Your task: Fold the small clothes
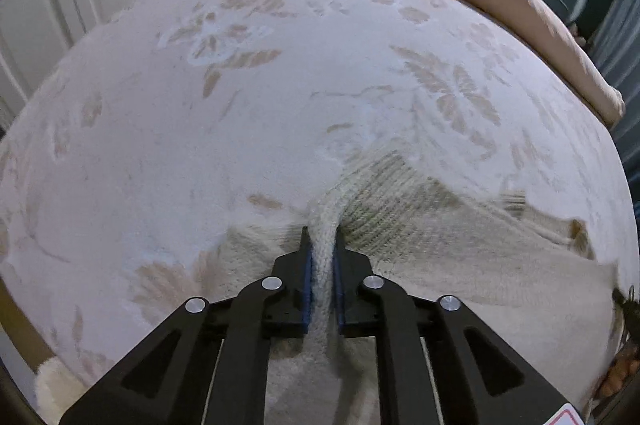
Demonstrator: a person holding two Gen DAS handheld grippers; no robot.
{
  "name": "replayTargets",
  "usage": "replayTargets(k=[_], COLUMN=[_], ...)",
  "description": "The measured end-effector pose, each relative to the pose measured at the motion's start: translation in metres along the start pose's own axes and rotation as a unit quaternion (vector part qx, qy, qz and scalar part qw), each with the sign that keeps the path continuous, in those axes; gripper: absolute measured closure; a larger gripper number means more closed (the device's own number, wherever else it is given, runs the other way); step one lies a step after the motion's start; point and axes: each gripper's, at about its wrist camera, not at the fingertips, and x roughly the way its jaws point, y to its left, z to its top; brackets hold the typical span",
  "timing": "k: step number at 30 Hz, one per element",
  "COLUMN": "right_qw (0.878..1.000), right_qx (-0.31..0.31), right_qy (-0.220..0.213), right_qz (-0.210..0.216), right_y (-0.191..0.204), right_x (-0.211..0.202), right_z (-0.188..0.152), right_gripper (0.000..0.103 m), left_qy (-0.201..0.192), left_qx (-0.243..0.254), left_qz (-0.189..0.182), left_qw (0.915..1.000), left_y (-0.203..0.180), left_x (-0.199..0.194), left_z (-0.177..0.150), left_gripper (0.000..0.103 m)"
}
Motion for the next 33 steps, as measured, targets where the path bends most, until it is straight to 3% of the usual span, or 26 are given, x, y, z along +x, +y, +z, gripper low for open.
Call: replayTargets(k=[1, 2, 4, 5, 6, 10, 13, 15, 19, 23, 27, 31, 33], right_qw=[1.000, 0.999, 0.998, 0.997, 0.995, 0.986, 0.982, 0.981, 0.981, 0.979, 0.978, 0.974, 0.975], right_qx=[-0.005, -0.011, -0.017, -0.027, -0.043, -0.108, -0.139, -0.162, -0.140, -0.156, -0.150, -0.162, -0.155], right_qy=[-0.019, -0.045, -0.061, -0.052, -0.039, 0.030, 0.079, 0.061, 0.067, 0.094, 0.095, 0.137, 0.132], right_qz=[-0.008, -0.015, 0.015, 0.050, 0.076, 0.124, 0.100, 0.087, 0.120, 0.089, 0.106, 0.081, 0.089], right_y=[0.005, 0.013, 0.030, 0.044, 0.060, 0.116, 0.137, 0.143, 0.134, 0.132, 0.138, 0.139, 0.140], right_x=[-0.013, -0.033, -0.056, -0.065, -0.069, -0.058, -0.028, -0.039, -0.062, -0.043, -0.055, -0.024, -0.031], right_z=[-0.001, -0.004, -0.014, -0.024, -0.037, -0.098, -0.145, -0.149, -0.151, -0.180, -0.185, -0.205, -0.201], right_gripper=[0.089, 0.081, 0.077, 0.077, 0.077, 0.077, 0.078, 0.077, 0.077, 0.078, 0.077, 0.078, 0.077], left_qy=[-0.012, -0.028, -0.056, -0.064, -0.066, -0.019, 0.031, 0.013, 0.015, 0.010, 0.008, 0.005, 0.005], left_qx=[0.007, 0.010, 0.021, 0.031, 0.043, 0.112, 0.135, 0.145, 0.156, 0.158, 0.163, 0.166, 0.168], left_qz=[0.007, 0.011, 0.012, 0.000, -0.019, -0.051, -0.033, -0.015, -0.003, 0.003, 0.004, 0.003, 0.002], left_qw=[0.9999, 0.9995, 0.9981, 0.9975, 0.9968, 0.9923, 0.9898, 0.9892, 0.9876, 0.9873, 0.9866, 0.9861, 0.9858], left_y=[-0.004, -0.006, -0.017, -0.027, -0.038, -0.089, -0.104, -0.105, -0.108, -0.108, -0.105, -0.102, -0.099], left_x=[-0.014, -0.027, -0.053, -0.069, -0.080, -0.081, -0.053, -0.053, -0.057, -0.059, -0.063, -0.065, -0.066], left_z=[0.000, -0.002, -0.010, -0.019, -0.029, -0.080, -0.117, -0.131, -0.136, -0.144, -0.149, -0.154, -0.155], left_gripper=[0.086, 0.086, 0.082, 0.072, 0.070, 0.069, 0.069, 0.069, 0.069, 0.068, 0.067, 0.066, 0.065])
